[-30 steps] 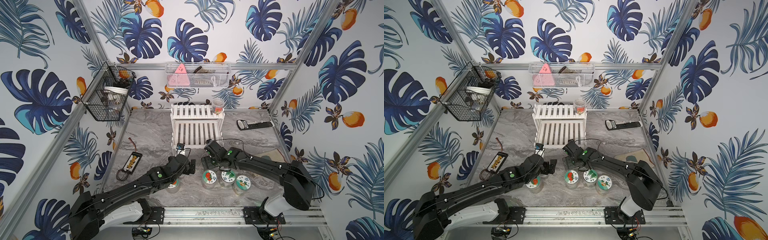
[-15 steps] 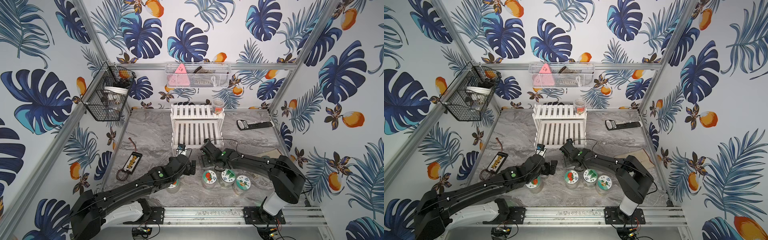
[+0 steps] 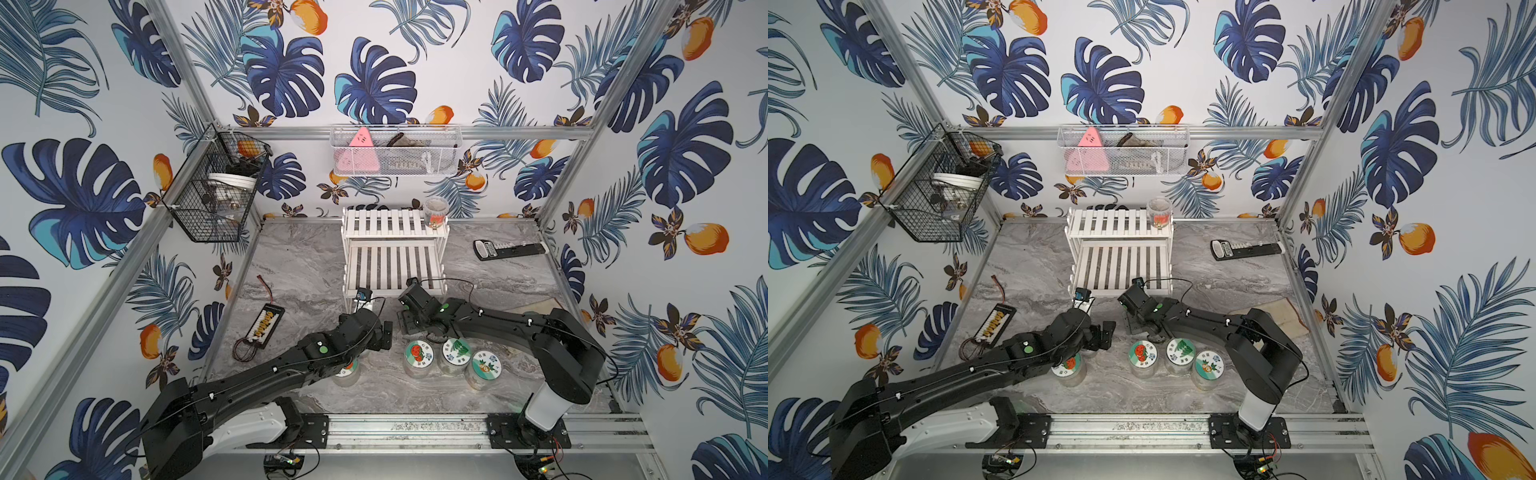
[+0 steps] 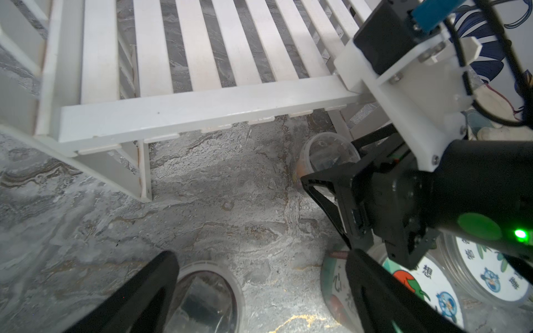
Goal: Place the seed container on the shelf
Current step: Pick up the seed jar at the center of the board.
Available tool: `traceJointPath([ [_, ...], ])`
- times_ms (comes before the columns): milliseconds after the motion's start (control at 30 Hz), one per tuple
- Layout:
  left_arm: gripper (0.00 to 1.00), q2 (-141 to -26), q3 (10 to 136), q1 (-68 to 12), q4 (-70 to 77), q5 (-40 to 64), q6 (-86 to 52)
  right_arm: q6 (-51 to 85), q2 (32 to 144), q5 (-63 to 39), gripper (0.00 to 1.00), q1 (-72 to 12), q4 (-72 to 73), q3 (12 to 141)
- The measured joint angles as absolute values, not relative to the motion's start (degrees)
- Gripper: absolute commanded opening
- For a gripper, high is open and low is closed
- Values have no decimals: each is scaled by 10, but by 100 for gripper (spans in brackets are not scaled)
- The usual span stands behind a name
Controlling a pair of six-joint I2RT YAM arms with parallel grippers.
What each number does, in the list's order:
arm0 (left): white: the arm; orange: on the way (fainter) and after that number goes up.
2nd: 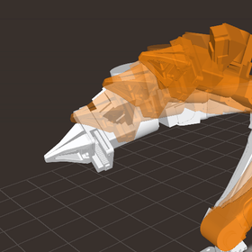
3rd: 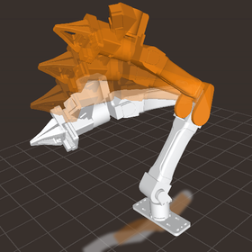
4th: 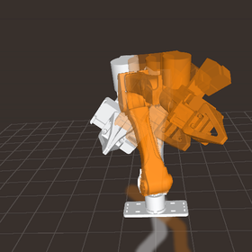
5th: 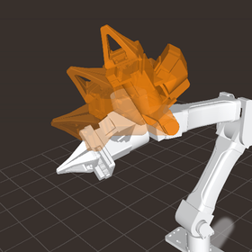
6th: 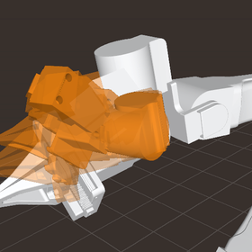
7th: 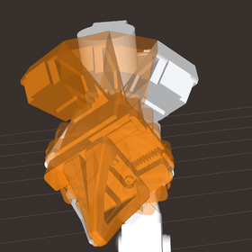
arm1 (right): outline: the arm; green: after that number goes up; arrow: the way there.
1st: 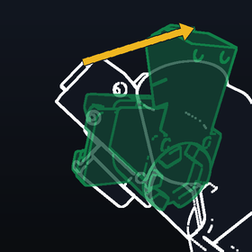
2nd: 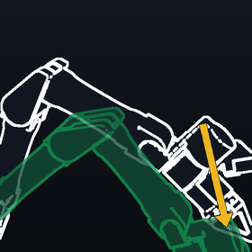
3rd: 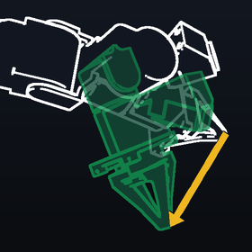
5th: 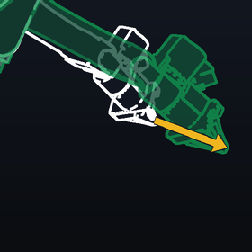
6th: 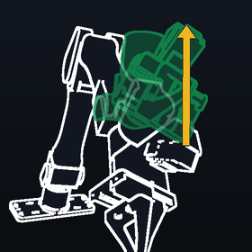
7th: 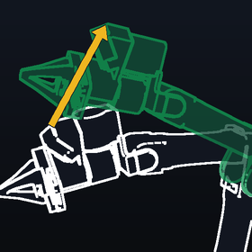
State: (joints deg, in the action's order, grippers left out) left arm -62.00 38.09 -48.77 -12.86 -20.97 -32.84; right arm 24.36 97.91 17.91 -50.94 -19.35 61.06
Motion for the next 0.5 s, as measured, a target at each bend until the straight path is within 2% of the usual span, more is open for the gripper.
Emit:
traceJointPath([
  [267, 99, -621, 383, -488, -129, -209, -326, 243, 964, 179, 76, -509, -194, 607],
  [500, 99, -616, 383, -488, -129, -209, -317, 241, 936, 179, 75, -509, -201, 602],
])
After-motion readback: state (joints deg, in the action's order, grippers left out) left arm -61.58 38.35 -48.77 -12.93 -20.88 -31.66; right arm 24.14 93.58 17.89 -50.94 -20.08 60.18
